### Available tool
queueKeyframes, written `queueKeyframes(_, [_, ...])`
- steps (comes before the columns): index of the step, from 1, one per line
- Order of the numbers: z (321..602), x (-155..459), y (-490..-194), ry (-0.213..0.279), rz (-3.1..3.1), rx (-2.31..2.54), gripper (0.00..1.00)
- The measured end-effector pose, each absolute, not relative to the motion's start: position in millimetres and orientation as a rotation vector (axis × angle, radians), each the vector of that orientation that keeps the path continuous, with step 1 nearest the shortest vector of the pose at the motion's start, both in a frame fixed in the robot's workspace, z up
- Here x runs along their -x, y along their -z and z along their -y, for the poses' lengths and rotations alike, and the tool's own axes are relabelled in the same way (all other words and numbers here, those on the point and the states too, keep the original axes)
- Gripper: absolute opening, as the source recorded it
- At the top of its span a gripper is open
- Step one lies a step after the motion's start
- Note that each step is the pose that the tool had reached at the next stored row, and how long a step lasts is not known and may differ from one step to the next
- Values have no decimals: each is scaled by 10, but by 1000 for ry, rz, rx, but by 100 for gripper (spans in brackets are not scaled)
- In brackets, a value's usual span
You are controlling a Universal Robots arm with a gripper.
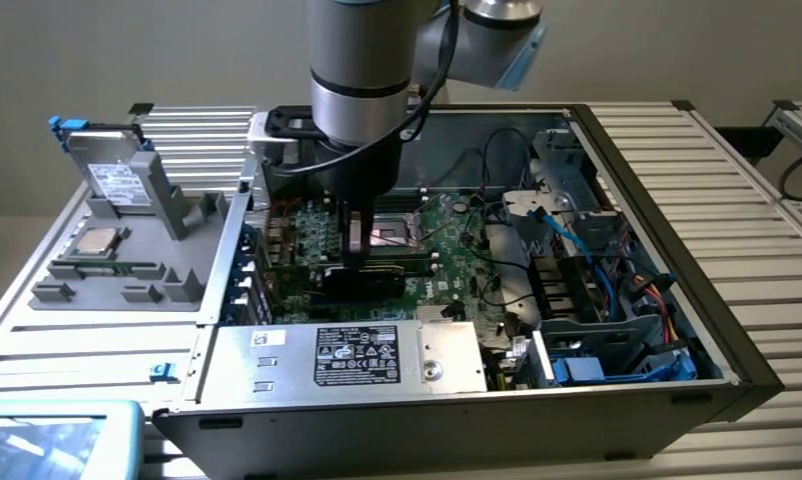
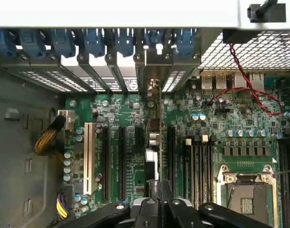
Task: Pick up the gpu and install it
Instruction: 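Press down on the gpu until it lock into place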
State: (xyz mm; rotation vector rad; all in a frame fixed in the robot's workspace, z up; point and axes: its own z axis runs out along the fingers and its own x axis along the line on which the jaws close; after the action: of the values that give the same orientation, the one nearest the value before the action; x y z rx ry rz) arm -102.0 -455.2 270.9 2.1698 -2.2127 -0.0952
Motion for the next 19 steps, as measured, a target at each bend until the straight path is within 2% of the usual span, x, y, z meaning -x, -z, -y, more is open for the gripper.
queueKeyframes(8, [4545, 1020, -2619, 95, 2212, -2169, 12])
queueKeyframes(16, [4539, 1020, -2941, 95, 2213, -2169, 12])
queueKeyframes(19, [4539, 1020, -2960, 97, 2211, -2169, 12])
